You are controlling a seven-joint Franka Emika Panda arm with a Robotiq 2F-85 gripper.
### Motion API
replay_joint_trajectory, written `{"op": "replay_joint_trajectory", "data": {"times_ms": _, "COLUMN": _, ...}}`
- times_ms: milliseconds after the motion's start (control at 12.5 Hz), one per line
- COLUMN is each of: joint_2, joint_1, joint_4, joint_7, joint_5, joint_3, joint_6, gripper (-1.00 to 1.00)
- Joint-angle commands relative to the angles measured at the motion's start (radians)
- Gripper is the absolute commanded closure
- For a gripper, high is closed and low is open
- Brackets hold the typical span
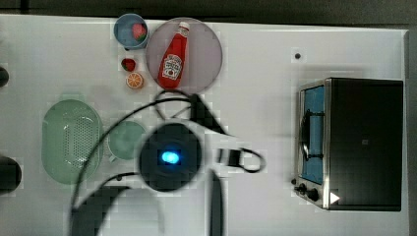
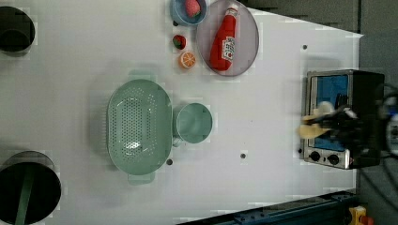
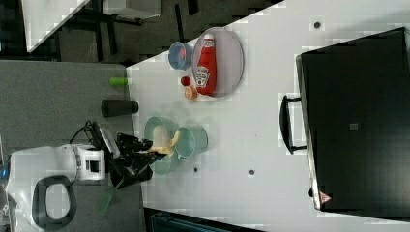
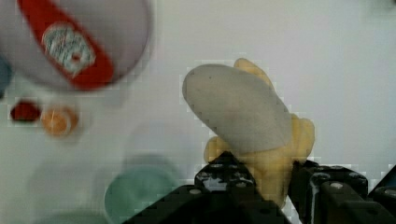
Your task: Pick Banana and place it in mug.
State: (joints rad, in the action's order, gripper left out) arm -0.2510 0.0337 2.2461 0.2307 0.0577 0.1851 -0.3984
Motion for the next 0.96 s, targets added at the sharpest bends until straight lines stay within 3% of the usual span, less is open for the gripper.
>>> {"op": "replay_joint_trajectory", "data": {"times_ms": 80, "joint_2": 0.029, "joint_1": -0.058, "joint_4": 0.001, "joint_7": 0.157, "joint_5": 0.039, "joint_3": 0.103, "joint_6": -0.036, "gripper": 0.46}}
{"op": "replay_joint_trajectory", "data": {"times_ms": 640, "joint_2": 0.24, "joint_1": -0.062, "joint_4": 0.015, "joint_7": 0.531, "joint_5": 0.05, "joint_3": 0.297, "joint_6": -0.255, "gripper": 0.46}}
{"op": "replay_joint_trajectory", "data": {"times_ms": 960, "joint_2": 0.383, "joint_1": -0.063, "joint_4": 0.013, "joint_7": 0.606, "joint_5": -0.076, "joint_3": 0.303, "joint_6": -0.357, "gripper": 0.46}}
